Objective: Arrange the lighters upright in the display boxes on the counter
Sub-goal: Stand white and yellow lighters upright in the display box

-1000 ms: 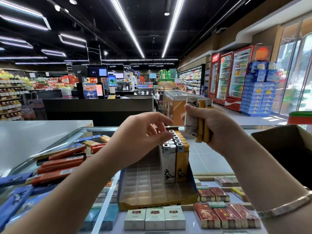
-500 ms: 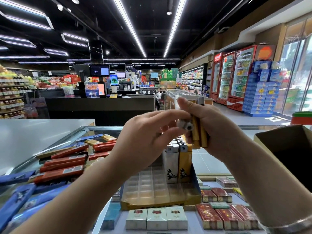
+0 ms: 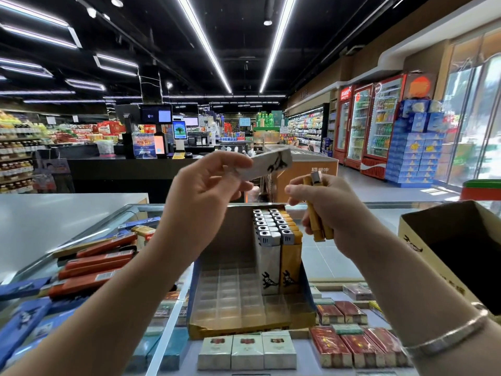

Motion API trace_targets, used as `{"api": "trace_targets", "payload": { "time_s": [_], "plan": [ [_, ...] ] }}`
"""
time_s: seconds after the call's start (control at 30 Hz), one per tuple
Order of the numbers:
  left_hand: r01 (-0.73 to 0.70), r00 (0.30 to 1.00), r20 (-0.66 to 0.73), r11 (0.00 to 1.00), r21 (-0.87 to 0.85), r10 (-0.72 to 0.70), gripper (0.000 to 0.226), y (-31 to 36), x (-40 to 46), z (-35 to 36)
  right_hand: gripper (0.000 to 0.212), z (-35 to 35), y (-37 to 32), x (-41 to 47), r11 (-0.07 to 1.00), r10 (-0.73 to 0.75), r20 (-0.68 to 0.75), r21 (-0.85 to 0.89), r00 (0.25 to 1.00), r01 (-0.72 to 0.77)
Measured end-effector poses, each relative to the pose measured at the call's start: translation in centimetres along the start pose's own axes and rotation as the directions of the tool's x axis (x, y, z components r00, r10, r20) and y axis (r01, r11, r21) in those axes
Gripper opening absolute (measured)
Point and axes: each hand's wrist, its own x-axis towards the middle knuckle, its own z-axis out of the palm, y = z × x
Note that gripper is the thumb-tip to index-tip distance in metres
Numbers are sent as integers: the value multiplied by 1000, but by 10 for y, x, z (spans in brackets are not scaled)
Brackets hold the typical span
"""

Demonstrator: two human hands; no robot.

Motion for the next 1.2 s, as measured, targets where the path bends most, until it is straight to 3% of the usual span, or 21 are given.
{"api": "trace_targets", "payload": {
  "time_s": [0.1, 0.2, 0.37, 0.47, 0.6, 0.9, 1.2],
  "plan": [
    [11, 1000, -13, 999, -42, -11, 25, 5, 4, -6, 9, 0, 9, 3, 993, 90, -15, -74, 996, -91],
    [107, 994, 46, 989, -102, -103, 18, 9, 6, -9, 9, 3, 15, 5, 981, 172, 69, -102, 983, -165],
    [163, 939, 309, 987, -14, -151, 20, 12, 5, -12, 22, 5, 16, 6, 965, 224, 144, -174, 964, -199],
    [103, 897, 419, 988, 114, -142, 23, 7, 2, -8, 23, 5, 15, 5, 966, 211, 136, -178, 968, -186],
    [-110, 896, 441, 946, 305, -39, 20, 4, -3, -1, 23, 6, 14, 6, 960, 216, 137, -210, 967, -185],
    [-294, 848, 530, 834, 467, 3, 27, 8, -8, 7, 19, 6, 12, 5, 962, 187, 149, -227, 971, -150],
    [-222, 839, 539, 858, 463, -74, 21, 11, -6, 3, 15, 5, 12, 4, 960, 188, 167, -239, 968, -146]
  ]
}}
